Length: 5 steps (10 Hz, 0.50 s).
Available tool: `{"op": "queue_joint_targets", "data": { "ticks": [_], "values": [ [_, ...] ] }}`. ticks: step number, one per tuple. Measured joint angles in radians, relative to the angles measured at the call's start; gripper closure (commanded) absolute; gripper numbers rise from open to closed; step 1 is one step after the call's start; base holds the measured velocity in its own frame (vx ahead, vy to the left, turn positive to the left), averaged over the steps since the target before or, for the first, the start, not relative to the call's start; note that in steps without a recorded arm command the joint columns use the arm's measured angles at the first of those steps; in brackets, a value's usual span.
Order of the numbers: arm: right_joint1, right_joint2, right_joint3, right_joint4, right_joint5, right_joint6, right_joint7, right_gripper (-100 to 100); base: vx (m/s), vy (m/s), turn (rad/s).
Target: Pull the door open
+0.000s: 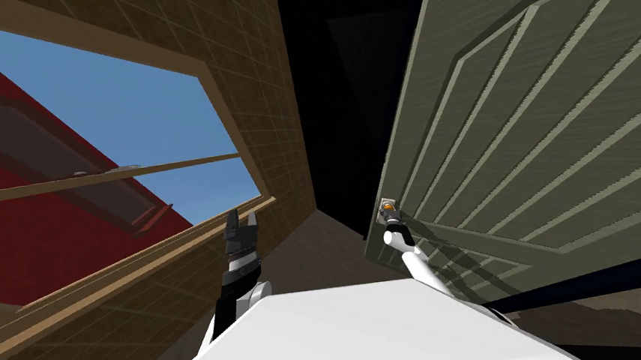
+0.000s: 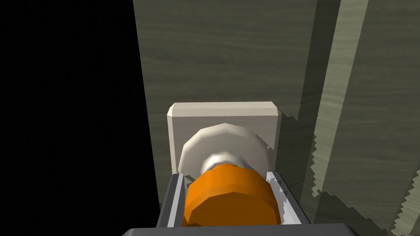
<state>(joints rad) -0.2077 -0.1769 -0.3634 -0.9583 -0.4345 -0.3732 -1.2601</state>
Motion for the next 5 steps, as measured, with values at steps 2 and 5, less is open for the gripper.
{"op": "queue_joint_targets", "data": {
  "ticks": [2, 5],
  "values": [
    [0.000, -0.009, 0.022, -0.001, 0.002, 0.004, -0.016, 100, -0.266, -0.032, 0.126],
    [0.013, -0.016, 0.060, -0.013, 0.006, 0.007, -0.040, 100, -0.239, -0.043, 0.127]
  ]
}}
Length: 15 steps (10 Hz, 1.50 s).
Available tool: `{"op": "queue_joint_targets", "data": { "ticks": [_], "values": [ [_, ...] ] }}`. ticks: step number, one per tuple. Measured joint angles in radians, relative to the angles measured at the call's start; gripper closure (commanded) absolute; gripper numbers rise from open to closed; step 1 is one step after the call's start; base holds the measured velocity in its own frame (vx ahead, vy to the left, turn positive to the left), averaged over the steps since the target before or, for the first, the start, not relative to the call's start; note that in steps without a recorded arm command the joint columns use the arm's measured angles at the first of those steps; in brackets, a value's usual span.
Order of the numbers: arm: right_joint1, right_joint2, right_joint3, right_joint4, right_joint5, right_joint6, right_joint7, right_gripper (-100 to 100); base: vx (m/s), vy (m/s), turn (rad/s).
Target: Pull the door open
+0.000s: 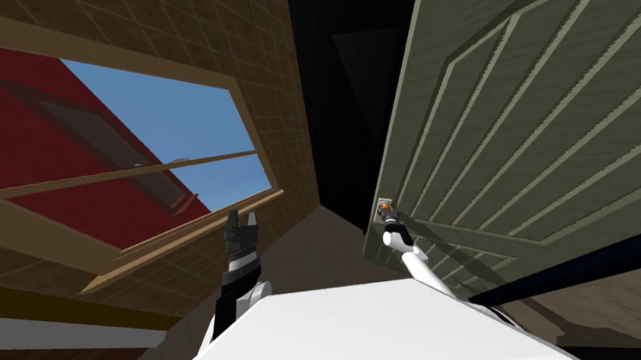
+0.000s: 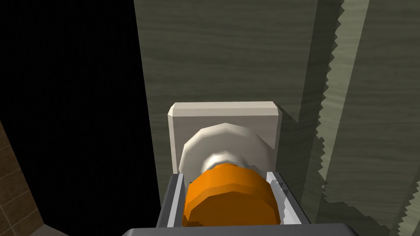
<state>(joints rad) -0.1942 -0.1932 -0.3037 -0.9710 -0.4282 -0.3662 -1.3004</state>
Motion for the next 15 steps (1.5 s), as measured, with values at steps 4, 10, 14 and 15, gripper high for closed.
{"op": "queue_joint_targets", "data": {
  "ticks": [4, 10, 14, 15],
  "values": [
    [0.010, -0.008, 0.029, -0.009, 0.004, 0.007, -0.018, 100, -0.175, -0.019, 0.088],
    [0.026, -0.033, 0.094, -0.021, 0.012, 0.006, -0.069, 100, -0.236, -0.043, 0.123],
    [0.031, -0.044, 0.122, -0.031, 0.016, 0.010, -0.091, 100, -0.156, -0.039, 0.084],
    [0.035, -0.049, 0.129, -0.035, 0.017, 0.011, -0.097, 100, -0.224, -0.058, 0.124]
  ]
}}
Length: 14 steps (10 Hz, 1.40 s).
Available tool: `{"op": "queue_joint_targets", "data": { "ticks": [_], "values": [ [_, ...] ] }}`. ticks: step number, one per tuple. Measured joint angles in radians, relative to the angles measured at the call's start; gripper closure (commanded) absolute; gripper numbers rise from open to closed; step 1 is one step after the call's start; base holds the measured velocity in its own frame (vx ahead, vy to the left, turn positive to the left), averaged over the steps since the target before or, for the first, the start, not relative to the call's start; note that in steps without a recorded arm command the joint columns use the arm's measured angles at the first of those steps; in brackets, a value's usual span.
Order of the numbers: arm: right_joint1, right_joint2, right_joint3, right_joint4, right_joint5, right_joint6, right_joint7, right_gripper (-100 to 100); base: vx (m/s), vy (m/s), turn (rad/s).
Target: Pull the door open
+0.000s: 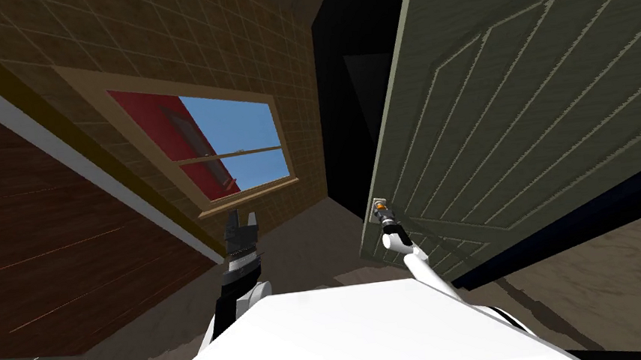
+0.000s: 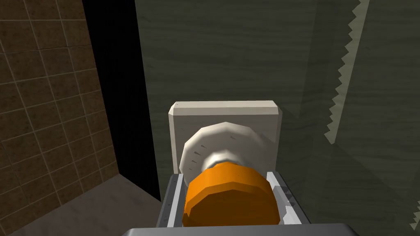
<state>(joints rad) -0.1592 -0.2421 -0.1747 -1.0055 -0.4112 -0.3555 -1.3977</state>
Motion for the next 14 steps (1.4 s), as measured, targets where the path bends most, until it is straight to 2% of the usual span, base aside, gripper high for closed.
{"op": "queue_joint_targets", "data": {
  "ticks": [2, 6, 9, 14],
  "values": [
    [-0.001, -0.012, 0.020, -0.002, 0.003, -0.005, -0.018, 100, -0.202, -0.030, 0.086],
    [0.016, -0.030, 0.058, -0.017, 0.010, -0.004, -0.050, 100, -0.195, -0.041, 0.090],
    [0.023, -0.039, 0.085, -0.027, 0.014, -0.004, -0.070, 100, -0.173, -0.055, 0.082],
    [0.033, -0.061, 0.117, -0.038, 0.020, -0.006, -0.102, 100, -0.146, -0.039, 0.069]
  ]
}}
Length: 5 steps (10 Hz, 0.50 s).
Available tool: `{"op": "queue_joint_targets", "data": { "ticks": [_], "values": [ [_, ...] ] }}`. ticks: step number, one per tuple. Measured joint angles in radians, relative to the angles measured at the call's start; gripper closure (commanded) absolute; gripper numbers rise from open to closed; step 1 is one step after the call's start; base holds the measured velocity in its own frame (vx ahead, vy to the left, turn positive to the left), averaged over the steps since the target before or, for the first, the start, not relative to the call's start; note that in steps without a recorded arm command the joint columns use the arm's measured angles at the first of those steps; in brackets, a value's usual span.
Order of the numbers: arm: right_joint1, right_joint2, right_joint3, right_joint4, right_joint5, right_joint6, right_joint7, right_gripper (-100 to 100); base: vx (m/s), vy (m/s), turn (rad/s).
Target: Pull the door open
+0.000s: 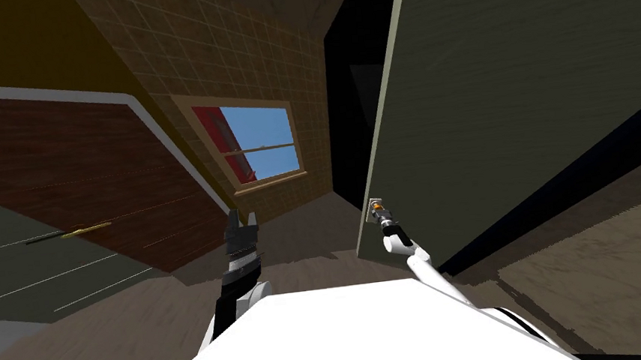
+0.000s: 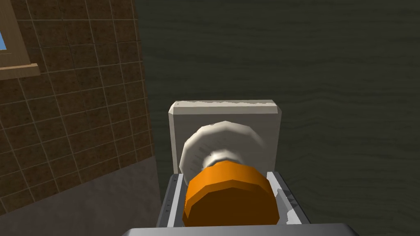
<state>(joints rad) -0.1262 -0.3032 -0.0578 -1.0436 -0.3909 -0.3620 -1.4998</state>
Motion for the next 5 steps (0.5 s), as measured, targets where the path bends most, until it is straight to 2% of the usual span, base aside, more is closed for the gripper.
{"op": "queue_joint_targets", "data": {
  "ticks": [5],
  "values": [
    [0.017, -0.031, 0.057, -0.020, 0.012, -0.008, -0.051, 100, -0.196, -0.067, 0.095]
  ]
}}
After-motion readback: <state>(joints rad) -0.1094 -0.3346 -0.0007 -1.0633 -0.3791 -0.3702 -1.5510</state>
